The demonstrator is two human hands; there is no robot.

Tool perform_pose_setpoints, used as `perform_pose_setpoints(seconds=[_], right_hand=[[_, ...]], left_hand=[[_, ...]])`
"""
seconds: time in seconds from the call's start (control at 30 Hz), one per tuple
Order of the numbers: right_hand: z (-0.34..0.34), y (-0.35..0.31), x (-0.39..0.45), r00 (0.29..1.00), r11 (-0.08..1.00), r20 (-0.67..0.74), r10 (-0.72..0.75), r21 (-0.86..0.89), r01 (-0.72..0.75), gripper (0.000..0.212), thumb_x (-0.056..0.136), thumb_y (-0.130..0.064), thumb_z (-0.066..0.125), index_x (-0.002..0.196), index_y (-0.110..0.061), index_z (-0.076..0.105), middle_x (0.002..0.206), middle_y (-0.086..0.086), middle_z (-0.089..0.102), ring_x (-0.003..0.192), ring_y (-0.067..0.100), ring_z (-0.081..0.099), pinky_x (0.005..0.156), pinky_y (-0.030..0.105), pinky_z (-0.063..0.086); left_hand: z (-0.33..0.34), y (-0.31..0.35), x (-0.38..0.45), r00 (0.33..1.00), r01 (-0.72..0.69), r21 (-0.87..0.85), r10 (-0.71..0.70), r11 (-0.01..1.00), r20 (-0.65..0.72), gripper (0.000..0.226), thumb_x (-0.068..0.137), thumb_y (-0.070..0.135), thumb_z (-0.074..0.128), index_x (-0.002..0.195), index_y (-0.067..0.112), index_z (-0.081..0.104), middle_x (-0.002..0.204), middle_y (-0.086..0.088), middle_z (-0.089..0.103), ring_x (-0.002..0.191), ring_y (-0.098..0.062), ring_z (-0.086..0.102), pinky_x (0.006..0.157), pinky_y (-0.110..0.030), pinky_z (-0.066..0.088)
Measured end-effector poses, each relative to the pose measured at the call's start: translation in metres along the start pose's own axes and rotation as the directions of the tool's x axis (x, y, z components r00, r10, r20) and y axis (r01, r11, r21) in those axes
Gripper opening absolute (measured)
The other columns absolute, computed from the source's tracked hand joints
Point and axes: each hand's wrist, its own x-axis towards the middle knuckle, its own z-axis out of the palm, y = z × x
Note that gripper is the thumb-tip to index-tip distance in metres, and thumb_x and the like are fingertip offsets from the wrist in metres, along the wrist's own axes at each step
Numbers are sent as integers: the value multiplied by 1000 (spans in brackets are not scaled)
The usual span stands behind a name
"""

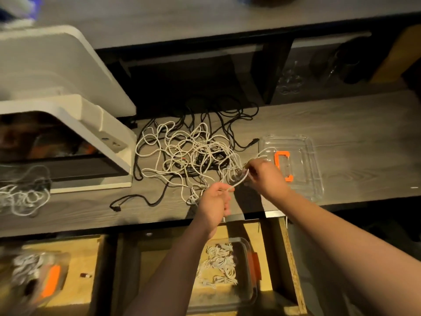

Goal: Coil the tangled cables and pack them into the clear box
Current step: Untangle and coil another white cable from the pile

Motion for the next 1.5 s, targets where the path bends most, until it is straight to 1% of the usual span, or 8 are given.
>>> perform_pose_setpoints(seconds=[0.37,0.57,0.83,0.97,1.13,1.2,1.33,1.5], right_hand=[[-61,-63,35,978,994,-207,5,111,19,16,93,-14,64,100,-3,74,92,17,73,87,33,67,80,45,53],[-101,-99,34,990,967,-141,22,255,15,22,88,-34,73,84,-13,72,82,0,60,74,12,54,61,26,40],[-151,-136,7,995,787,45,-94,616,46,27,87,-27,53,68,-10,62,78,11,64,78,19,55,73,30,42],[-172,-161,-12,985,516,82,-152,857,8,25,88,-28,44,68,-14,46,67,6,43,66,17,44,71,30,40],[-179,-195,-43,975,752,-40,-220,629,195,34,97,-12,43,64,-8,51,62,4,49,61,12,49,65,28,40],[-177,-205,-52,958,796,-1,-286,557,238,33,100,-17,47,67,-13,51,65,1,48,66,17,47,65,30,40],[-159,-215,-69,904,841,146,-401,449,301,28,100,-27,52,75,-17,58,71,-5,56,66,11,52,66,28,45],[-147,-211,-78,896,809,87,-436,475,347,26,99,-34,55,85,-15,66,72,-3,61,60,4,52,61,21,45]], left_hand=[[-60,52,-82,886,-287,-213,174,934,-430,29,97,1,39,73,9,53,42,13,41,42,-3,25,38,-16,20],[-86,57,-122,779,-404,-299,154,865,-607,30,93,1,40,68,10,53,51,9,26,44,-8,19,39,-19,16],[-102,64,-159,598,-462,32,337,887,-727,45,103,38,49,72,6,58,59,1,43,53,-8,36,47,-21,31],[-102,68,-169,485,-489,143,404,861,-775,53,91,40,67,66,-4,53,54,-3,43,45,-4,36,46,-17,32],[-95,78,-182,375,-408,411,560,815,-739,20,86,30,77,76,25,61,61,2,59,56,-17,54,53,-36,47],[-86,92,-188,407,-411,487,634,770,-658,2,90,32,70,91,34,69,72,8,64,66,-16,61,58,-36,52],[-63,109,-183,630,-403,541,653,738,-421,46,100,57,39,110,26,71,71,13,57,64,-6,52,60,-29,44],[-47,102,-187,714,-482,455,637,748,-291,51,96,60,41,72,20,61,59,7,48,53,-5,41,57,-31,35]])
